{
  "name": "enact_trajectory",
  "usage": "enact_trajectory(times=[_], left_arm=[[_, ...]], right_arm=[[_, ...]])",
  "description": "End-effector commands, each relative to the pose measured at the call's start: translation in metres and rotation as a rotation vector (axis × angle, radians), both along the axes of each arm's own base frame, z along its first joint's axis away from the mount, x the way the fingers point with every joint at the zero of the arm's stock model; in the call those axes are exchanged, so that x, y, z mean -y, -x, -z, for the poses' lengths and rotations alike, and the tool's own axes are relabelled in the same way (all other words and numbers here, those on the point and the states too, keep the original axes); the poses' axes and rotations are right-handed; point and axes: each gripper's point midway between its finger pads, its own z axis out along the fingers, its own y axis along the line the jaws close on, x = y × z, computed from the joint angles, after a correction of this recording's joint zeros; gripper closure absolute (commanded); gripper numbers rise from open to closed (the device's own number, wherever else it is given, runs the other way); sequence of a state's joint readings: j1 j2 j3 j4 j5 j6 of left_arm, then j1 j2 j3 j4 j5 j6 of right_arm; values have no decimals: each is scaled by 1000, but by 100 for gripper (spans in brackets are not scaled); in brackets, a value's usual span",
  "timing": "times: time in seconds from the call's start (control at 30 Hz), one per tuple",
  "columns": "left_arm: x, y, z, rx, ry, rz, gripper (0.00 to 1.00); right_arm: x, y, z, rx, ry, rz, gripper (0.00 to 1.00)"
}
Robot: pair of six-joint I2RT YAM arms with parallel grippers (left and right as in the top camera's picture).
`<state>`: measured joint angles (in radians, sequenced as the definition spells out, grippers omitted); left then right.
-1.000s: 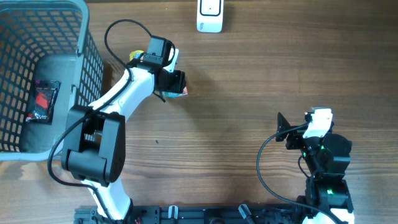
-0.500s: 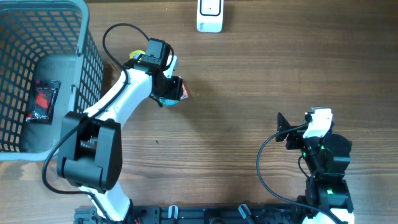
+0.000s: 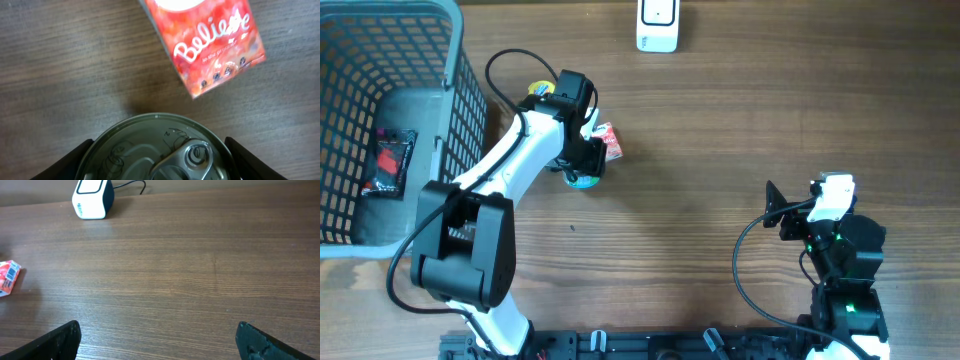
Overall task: Scan the item barcode
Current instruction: 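Carry the tin beside the Kleenex pack, set it down, release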
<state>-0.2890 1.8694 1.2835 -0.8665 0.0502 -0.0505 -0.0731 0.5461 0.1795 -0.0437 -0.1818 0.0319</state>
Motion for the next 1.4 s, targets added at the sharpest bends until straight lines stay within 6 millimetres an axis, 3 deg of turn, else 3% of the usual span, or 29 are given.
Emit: enact_trajectory(times=[0.0, 0.13, 0.17, 0.23, 0.37, 0.5, 0.6, 0.7, 0.87, 0.97, 1.13, 1.37], left_arm=[[3, -5, -8, 55, 11, -5, 55], [0, 6, 9, 37, 6, -3, 55], [-5, 23, 23, -12, -9, -3, 55], [-8, 34, 35, -33, -15, -2, 51], [-3, 36, 48, -9, 28, 1, 44], [4, 22, 50, 58, 64, 5, 38], [7, 11, 47, 101, 77, 6, 20], [6, 15, 48, 86, 72, 6, 4], [6, 17, 45, 82, 70, 5, 0], [7, 12, 31, 123, 84, 6, 0], [10, 3, -22, 260, 125, 9, 0], [13, -7, -148, 642, 239, 19, 0]], right_arm=[[1, -3, -11, 26, 6, 1, 0], [1, -3, -11, 26, 6, 1, 0], [1, -3, -11, 26, 6, 1, 0], [1, -3, -11, 26, 6, 1, 0], [1, -3, -11, 26, 6, 1, 0], [1, -3, -11, 26, 6, 1, 0], [1, -3, -10, 24, 5, 1, 0], [1, -3, -10, 24, 6, 1, 0], [1, -3, -10, 24, 5, 1, 0], [1, -3, -10, 24, 6, 1, 0], [1, -3, -10, 24, 6, 1, 0], [1, -3, -10, 23, 6, 1, 0]])
